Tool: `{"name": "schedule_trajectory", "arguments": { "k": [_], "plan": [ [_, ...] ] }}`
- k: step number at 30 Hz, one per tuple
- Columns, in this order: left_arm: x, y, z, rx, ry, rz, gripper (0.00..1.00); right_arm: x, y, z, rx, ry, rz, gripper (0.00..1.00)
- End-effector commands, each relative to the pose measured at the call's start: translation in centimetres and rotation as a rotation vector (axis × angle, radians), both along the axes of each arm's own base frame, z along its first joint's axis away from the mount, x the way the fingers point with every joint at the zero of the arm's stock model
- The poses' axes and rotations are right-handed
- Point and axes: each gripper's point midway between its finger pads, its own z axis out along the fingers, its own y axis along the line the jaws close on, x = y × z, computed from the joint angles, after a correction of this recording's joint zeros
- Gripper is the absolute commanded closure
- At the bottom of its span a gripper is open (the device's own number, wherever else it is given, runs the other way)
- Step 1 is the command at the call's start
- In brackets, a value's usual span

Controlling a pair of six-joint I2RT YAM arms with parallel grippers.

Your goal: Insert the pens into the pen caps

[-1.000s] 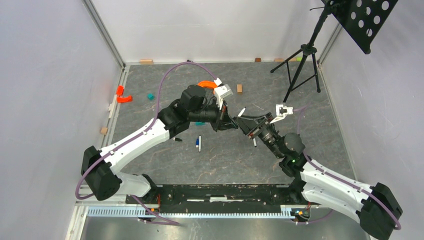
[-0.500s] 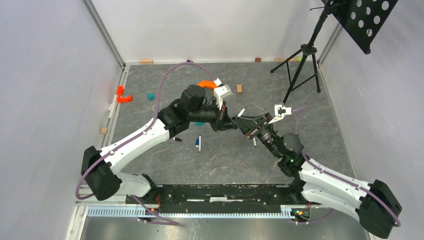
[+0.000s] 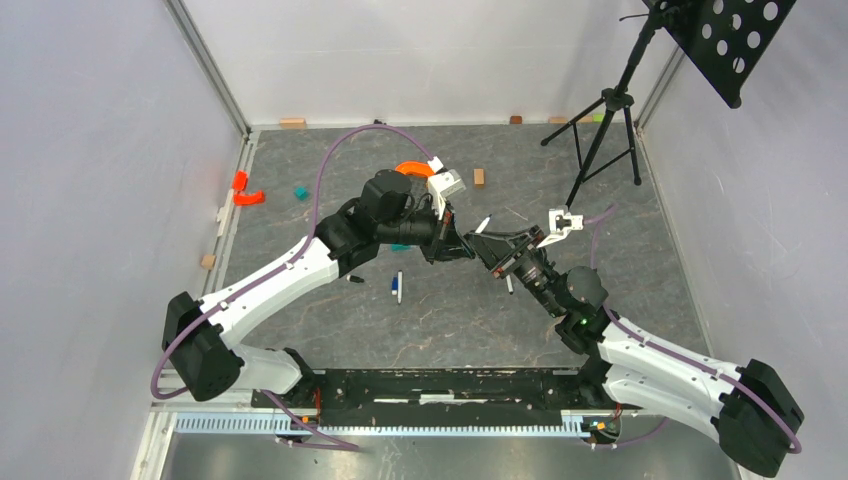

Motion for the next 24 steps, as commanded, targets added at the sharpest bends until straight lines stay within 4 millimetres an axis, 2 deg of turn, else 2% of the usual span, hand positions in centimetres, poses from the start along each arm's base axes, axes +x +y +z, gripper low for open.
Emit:
{"name": "schedule_trajectory", "arguments": {
  "k": [1, 5, 7, 11, 12, 14, 17, 21, 22, 24],
  "plan": [
    [-1.3, -0.6, 2.6, -0.079, -0.056, -0.076, 0.98, -0.2, 0.4, 1.5, -0.015, -0.046, 0.014, 0.74],
    [-1.5, -0.6, 2.7, -0.082, -0.056, -0.085, 0.98, -0.6, 0.5, 1.6, -0.021, -0.055, 0.032, 0.81],
    [-1.6, -0.7, 2.6, -0.082, -0.054, -0.092, 0.98, -0.8, 0.5, 1.5, -0.023, -0.057, 0.041, 1.00],
    [-1.5, -0.6, 2.6, -0.077, -0.060, -0.088, 0.98, -1.1, 0.4, 1.1, -0.034, -0.056, 0.047, 1.00],
    [-1.4, -0.6, 2.4, -0.073, -0.062, -0.080, 0.94, -1.1, 0.3, 0.9, -0.042, -0.052, 0.042, 1.00],
    [-1.0, -0.4, 2.2, -0.058, -0.070, -0.055, 0.78, -0.9, -0.1, 0.8, -0.060, -0.051, 0.020, 1.00],
    [-0.4, -0.3, 1.8, -0.039, -0.079, -0.028, 0.45, -0.6, -0.8, 0.9, -0.102, -0.053, -0.020, 1.00],
    [0.4, 0.1, 1.2, -0.008, -0.096, 0.021, 0.10, -0.1, -2.0, 0.8, -0.153, -0.046, -0.088, 1.00],
    [0.7, 0.2, 1.0, 0.002, -0.101, 0.040, 0.04, 0.1, -2.5, 0.8, -0.166, -0.050, -0.111, 1.00],
    [1.6, 0.5, 0.6, 0.028, -0.110, 0.089, 0.00, 0.4, -3.5, 0.6, -0.200, -0.041, -0.163, 1.00]
  ]
}}
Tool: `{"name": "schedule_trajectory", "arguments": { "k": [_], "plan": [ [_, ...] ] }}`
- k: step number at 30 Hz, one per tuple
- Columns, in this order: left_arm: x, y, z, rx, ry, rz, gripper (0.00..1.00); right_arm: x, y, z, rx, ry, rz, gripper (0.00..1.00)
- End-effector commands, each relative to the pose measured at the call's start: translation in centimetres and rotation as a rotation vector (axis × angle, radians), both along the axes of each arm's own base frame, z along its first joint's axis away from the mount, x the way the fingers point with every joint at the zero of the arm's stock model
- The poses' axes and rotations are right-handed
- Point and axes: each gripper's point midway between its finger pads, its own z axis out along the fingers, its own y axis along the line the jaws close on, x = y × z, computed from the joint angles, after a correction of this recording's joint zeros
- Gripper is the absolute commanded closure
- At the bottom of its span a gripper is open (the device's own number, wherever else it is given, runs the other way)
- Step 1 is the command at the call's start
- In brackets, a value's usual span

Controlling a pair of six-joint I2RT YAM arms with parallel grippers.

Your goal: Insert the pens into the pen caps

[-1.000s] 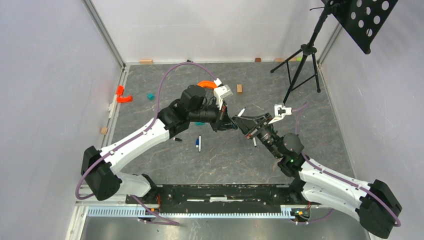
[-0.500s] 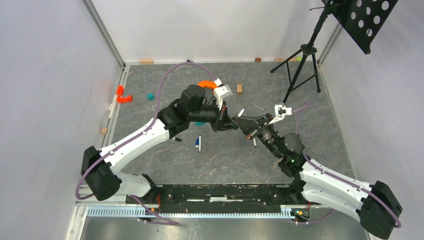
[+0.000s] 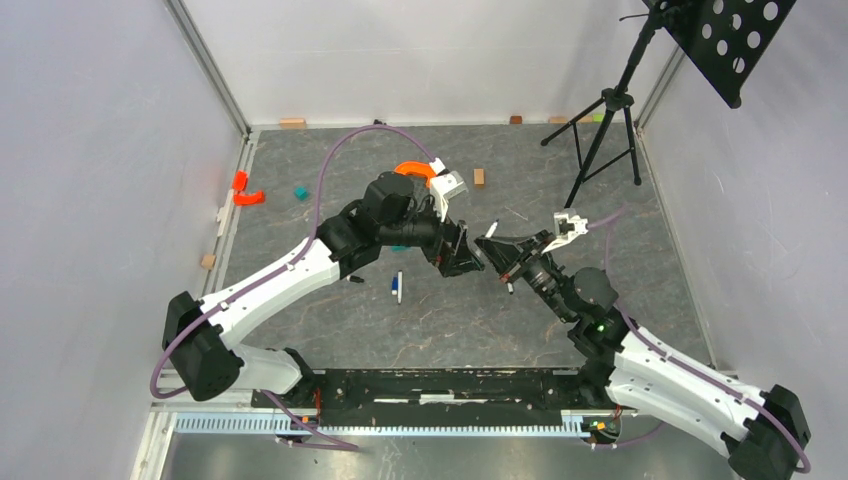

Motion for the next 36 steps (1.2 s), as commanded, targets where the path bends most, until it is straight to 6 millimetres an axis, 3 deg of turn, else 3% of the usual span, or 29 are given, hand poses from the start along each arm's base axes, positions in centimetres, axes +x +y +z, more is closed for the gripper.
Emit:
{"name": "schedule_trajectory", "arguments": {
  "k": [1, 6, 11, 15, 20, 26, 31, 33, 36],
  "plan": [
    [1.9, 0.8, 0.6, 0.020, -0.076, 0.103, 0.00, 0.9, -2.4, 1.4, -0.071, -0.036, -0.133, 1.00],
    [4.3, 1.6, -0.4, 0.074, -0.085, 0.248, 0.00, 1.5, -5.9, 0.9, -0.178, -0.023, -0.283, 1.00],
    [8.2, 4.1, -1.0, 0.153, -0.092, 0.529, 0.00, 1.4, -8.4, -0.1, -0.244, 0.003, -0.375, 1.00],
    [9.8, 6.9, -1.8, 0.204, -0.015, 0.775, 0.00, 1.4, -9.3, -0.3, -0.286, 0.020, -0.408, 1.00],
    [10.6, 12.8, -4.2, 0.271, 0.036, 1.105, 0.00, 1.3, -9.7, 0.0, -0.291, 0.017, -0.422, 1.00],
    [8.8, 17.9, -7.8, 0.295, 0.199, 1.277, 0.00, 1.0, -10.3, -0.6, -0.300, 0.033, -0.428, 1.00],
    [5.8, 22.6, -10.0, 0.360, 0.319, 1.500, 0.00, 0.8, -10.7, -1.4, -0.301, 0.072, -0.438, 1.00],
    [4.8, 23.6, -11.0, 0.371, 0.354, 1.546, 0.01, 0.7, -10.9, -1.9, -0.314, 0.094, -0.440, 1.00],
    [3.4, 24.2, -12.5, 0.374, 0.413, 1.576, 0.15, 0.5, -11.1, -2.6, -0.339, 0.116, -0.441, 1.00]
  ]
}}
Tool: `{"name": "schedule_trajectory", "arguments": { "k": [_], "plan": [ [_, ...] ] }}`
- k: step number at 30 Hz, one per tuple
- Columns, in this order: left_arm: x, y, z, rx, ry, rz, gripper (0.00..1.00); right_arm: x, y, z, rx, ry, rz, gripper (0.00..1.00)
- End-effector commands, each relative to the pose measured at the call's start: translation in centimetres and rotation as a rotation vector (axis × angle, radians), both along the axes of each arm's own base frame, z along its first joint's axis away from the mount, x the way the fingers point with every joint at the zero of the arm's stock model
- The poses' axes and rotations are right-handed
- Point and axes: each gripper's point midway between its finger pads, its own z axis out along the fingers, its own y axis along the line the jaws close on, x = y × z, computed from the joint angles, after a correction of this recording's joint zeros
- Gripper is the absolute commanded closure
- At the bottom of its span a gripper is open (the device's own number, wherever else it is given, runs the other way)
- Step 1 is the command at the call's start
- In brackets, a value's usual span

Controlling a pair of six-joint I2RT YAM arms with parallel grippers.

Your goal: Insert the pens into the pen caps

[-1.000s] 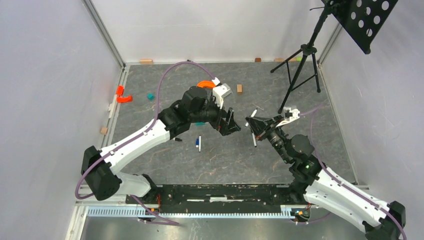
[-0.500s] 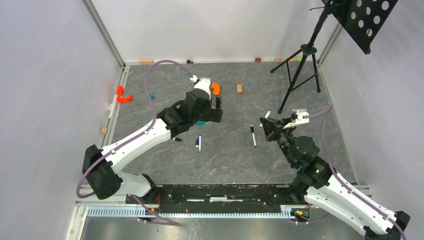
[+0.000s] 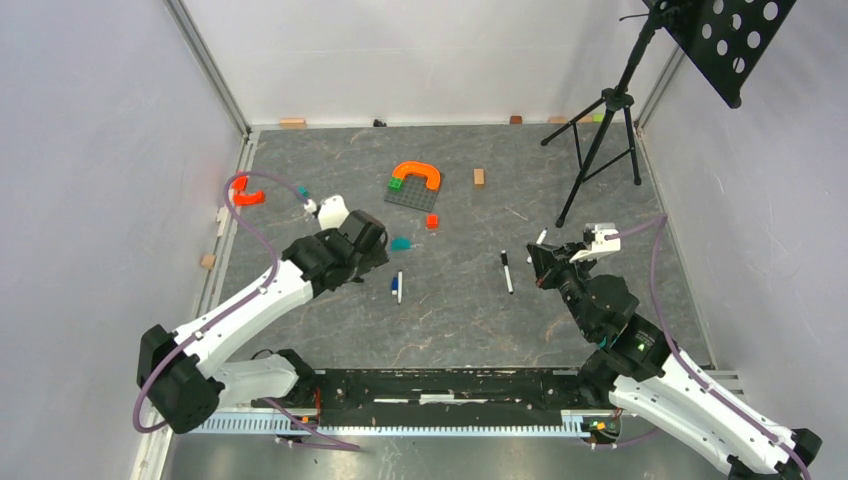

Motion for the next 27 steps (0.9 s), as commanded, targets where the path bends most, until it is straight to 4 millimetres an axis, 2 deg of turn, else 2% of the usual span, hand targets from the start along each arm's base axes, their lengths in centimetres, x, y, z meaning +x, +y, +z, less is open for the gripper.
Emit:
{"name": "schedule_trajectory", "arguments": {
  "k": [1, 4, 8, 10, 13, 15, 19, 23, 27],
  "plan": [
    [-2.3, 2.5, -2.0, -0.035, 0.050, 0.195, 0.16, -0.4, -0.7, 0.9, 0.015, 0.017, -0.024, 1.00],
    [-3.2, 2.1, -3.3, -0.071, 0.094, 0.205, 0.17, -0.6, -0.8, 0.5, 0.018, 0.021, -0.016, 1.00],
    [-3.1, 1.5, -4.7, -0.069, 0.128, 0.197, 0.20, -0.8, -0.6, -0.2, 0.027, 0.030, -0.003, 1.00],
    [-2.9, 0.5, -5.4, -0.094, 0.146, 0.174, 0.24, -0.9, -0.4, -0.4, 0.027, 0.036, 0.005, 1.00],
    [-1.9, -2.5, -6.3, -0.144, 0.148, 0.015, 0.34, -0.9, -0.2, -0.9, 0.021, 0.045, 0.017, 1.00],
    [-1.6, -3.8, -7.0, -0.146, 0.157, -0.069, 0.36, -1.0, -0.1, -0.9, 0.019, 0.047, 0.024, 1.00],
    [-1.3, -4.4, -8.7, -0.103, 0.184, -0.134, 0.42, -1.2, 0.1, -1.0, 0.018, 0.050, 0.039, 1.00],
    [-1.0, -5.9, -9.7, -0.071, 0.185, -0.294, 0.40, -1.3, 0.0, -1.2, 0.002, 0.054, 0.043, 1.00],
    [-0.4, -5.3, -10.4, 0.056, 0.199, -0.341, 0.42, -1.3, 0.0, -1.3, -0.006, 0.057, 0.047, 1.00]
  ]
}}
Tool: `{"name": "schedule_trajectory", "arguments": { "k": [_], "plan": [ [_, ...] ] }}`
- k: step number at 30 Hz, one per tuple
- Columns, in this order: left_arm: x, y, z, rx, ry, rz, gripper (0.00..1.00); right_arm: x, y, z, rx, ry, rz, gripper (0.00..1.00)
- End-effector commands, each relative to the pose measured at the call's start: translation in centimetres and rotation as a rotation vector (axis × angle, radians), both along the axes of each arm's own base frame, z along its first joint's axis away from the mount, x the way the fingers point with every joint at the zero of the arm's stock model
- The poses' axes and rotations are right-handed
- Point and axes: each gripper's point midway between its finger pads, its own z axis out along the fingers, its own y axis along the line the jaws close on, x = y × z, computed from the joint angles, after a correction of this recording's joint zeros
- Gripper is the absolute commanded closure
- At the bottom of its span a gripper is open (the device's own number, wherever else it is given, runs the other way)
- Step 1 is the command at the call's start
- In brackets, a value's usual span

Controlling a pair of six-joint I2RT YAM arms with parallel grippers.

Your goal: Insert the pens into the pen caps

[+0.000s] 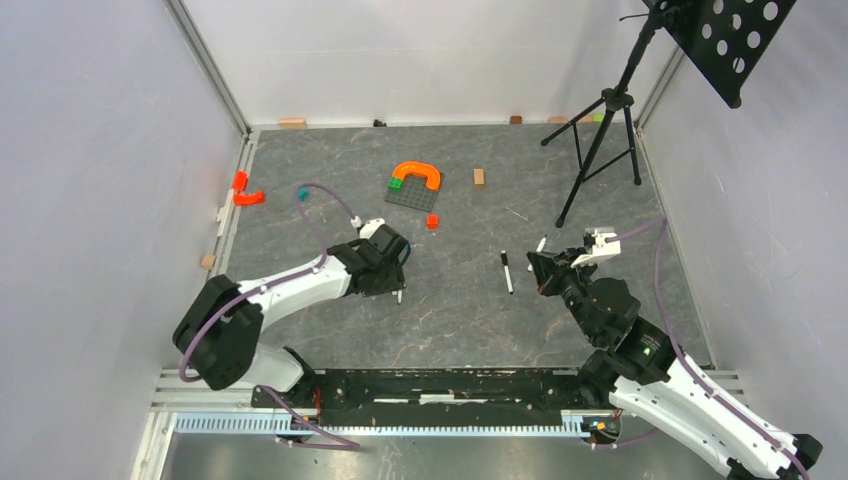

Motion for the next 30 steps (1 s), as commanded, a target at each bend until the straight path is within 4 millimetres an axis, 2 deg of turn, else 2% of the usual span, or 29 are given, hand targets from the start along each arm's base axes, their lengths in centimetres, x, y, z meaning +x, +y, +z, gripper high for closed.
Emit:
{"name": "schedule_trajectory", "arguments": {
  "k": [1, 6, 10, 18, 21, 22, 24, 27, 30],
  "plan": [
    [1.6, -0.6, 0.1, 0.090, -0.052, -0.146, 0.43, -0.2, 0.2, 0.3, 0.002, -0.007, 0.015, 1.00],
    [1.7, -0.3, -0.9, 0.141, -0.027, -0.173, 0.53, -0.1, 0.2, 0.3, -0.005, -0.005, 0.016, 1.00],
    [1.7, -0.8, -1.6, 0.140, -0.017, -0.220, 0.55, -0.1, 0.5, 0.2, -0.007, -0.002, 0.023, 1.00],
    [2.3, -0.9, -1.4, 0.172, -0.034, -0.278, 0.61, 0.0, 0.9, 0.0, -0.018, 0.005, 0.035, 1.00],
    [2.5, -1.6, -1.1, 0.147, -0.060, -0.332, 0.77, 0.1, 0.9, 0.0, -0.021, 0.004, 0.036, 1.00],
    [2.6, -1.6, -1.0, 0.146, -0.073, -0.339, 0.87, 0.1, 0.9, 0.1, -0.023, 0.002, 0.036, 1.00],
    [2.9, -1.4, -0.1, 0.151, -0.108, -0.349, 0.98, 0.1, 0.8, 0.3, -0.025, -0.001, 0.034, 1.00],
    [3.1, -2.1, 2.2, 0.132, -0.177, -0.418, 0.98, 0.1, 0.7, 0.5, -0.034, -0.004, 0.029, 1.00],
    [2.9, -3.4, 5.4, 0.131, -0.277, -0.529, 0.98, 0.2, 0.4, 0.8, -0.041, -0.013, 0.018, 1.00]
  ]
}}
